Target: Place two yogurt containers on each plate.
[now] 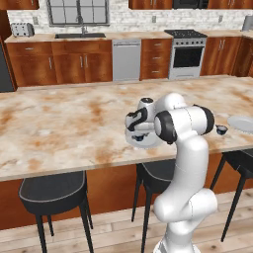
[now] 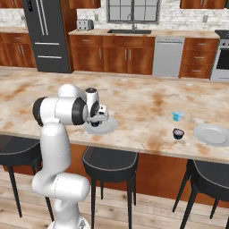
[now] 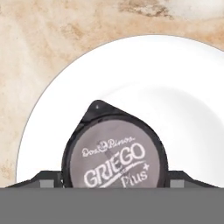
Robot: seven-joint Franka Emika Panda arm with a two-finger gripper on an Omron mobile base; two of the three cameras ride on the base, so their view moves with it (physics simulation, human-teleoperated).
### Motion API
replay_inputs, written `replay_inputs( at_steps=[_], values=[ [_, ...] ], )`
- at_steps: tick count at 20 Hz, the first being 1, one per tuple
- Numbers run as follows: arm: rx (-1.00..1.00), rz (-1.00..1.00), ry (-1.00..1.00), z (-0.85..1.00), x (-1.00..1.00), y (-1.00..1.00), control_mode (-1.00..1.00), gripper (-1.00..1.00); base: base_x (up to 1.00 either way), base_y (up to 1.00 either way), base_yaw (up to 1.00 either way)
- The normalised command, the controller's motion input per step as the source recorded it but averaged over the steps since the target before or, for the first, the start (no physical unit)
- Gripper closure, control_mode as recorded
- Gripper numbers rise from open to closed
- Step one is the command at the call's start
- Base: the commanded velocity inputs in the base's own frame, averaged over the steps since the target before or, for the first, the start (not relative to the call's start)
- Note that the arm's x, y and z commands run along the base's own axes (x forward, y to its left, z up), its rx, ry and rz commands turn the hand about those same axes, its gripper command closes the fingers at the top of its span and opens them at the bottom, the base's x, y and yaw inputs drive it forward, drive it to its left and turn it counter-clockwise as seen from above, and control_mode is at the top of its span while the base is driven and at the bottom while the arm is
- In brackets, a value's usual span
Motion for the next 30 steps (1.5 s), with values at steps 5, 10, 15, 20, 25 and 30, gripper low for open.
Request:
replay_inputs(
  at_steps=[5,10,15,20,25,30],
  values=[
    [0.00,0.00,-0.01,0.00,-0.10,-0.04,-1.00,-1.00,0.00,0.00,0.00],
    [0.00,0.00,0.00,0.58,-0.15,-0.03,-1.00,-1.00,0.00,0.00,0.00],
    [0.00,0.02,-0.01,0.55,-0.88,-0.24,-1.00,-1.00,0.00,0.00,0.00],
    [0.00,0.05,-0.05,0.23,-1.00,-0.14,-1.00,-1.00,0.00,0.00,0.00],
    [0.00,0.06,-0.09,0.07,-0.92,0.00,-1.00,-1.00,0.00,0.00,0.00],
    [0.00,0.00,-0.06,0.67,-0.51,0.00,-1.00,-1.00,0.00,0.00,0.00]
  ],
)
